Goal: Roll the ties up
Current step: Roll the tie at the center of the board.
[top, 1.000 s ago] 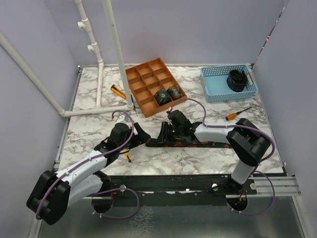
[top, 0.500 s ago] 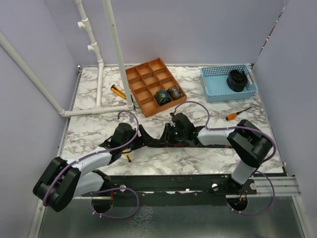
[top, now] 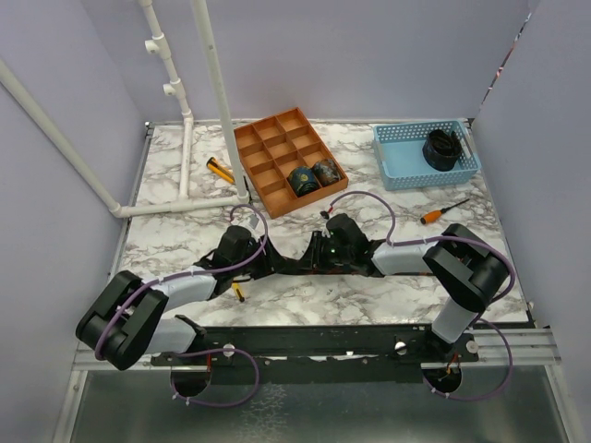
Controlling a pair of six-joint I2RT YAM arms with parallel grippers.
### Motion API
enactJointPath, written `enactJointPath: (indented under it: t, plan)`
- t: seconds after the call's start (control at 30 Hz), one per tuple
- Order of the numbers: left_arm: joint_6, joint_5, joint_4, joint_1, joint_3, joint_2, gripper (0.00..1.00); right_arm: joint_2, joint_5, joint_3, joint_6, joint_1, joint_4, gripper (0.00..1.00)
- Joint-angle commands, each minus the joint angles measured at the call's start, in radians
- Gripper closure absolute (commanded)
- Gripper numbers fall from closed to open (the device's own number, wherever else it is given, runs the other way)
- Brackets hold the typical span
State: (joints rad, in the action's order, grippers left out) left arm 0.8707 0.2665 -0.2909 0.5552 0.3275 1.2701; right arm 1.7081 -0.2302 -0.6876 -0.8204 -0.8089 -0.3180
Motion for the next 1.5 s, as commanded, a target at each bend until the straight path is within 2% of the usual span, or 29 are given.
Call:
enactJointPath:
  t: [0.0, 0.07, 0.13, 0.33, 0.47, 0.63, 0.87, 1.03, 1.23, 1.47]
  plan:
    - [-0.003, 0.072, -0.046, -0.007, 0.013, 0.035, 0.52, 0.039, 0.021, 0.053, 0.038, 0.004, 0.108, 0.74]
    - [0.001, 0.074, -0.057, -0.006, 0.009, 0.044, 0.54, 0.038, 0.017, 0.055, 0.038, 0.004, 0.103, 0.74]
    - [0.005, 0.079, -0.07, -0.006, 0.008, 0.049, 0.61, 0.035, 0.016, 0.056, 0.038, 0.005, 0.1, 0.75]
    - [-0.005, 0.059, -0.063, -0.006, 0.008, 0.018, 0.99, -0.008, 0.011, 0.056, 0.035, 0.004, 0.116, 0.73]
    - [-0.06, -0.03, 0.082, -0.006, 0.051, -0.033, 1.0, -0.072, 0.036, 0.04, 0.034, 0.005, 0.174, 0.61]
    - [-0.147, -0.208, 0.365, 0.004, 0.144, -0.099, 1.0, -0.185, 0.099, 0.036, 0.037, 0.005, 0.259, 0.49]
    - [-0.224, -0.464, 0.665, 0.071, 0.279, -0.098, 1.0, -0.321, 0.192, 0.054, 0.074, 0.004, 0.357, 0.49]
    - [-0.217, -0.679, 0.831, 0.202, 0.395, -0.028, 1.0, -0.355, 0.217, 0.091, 0.076, 0.005, 0.369, 0.5]
    - [-0.161, -0.849, 0.979, 0.305, 0.518, 0.104, 1.0, -0.41, 0.224, 0.156, 0.059, 0.004, 0.362, 0.5]
    - [-0.106, -0.97, 1.12, 0.341, 0.659, 0.269, 1.0, -0.497, 0.221, 0.223, 0.045, 0.005, 0.364, 0.51]
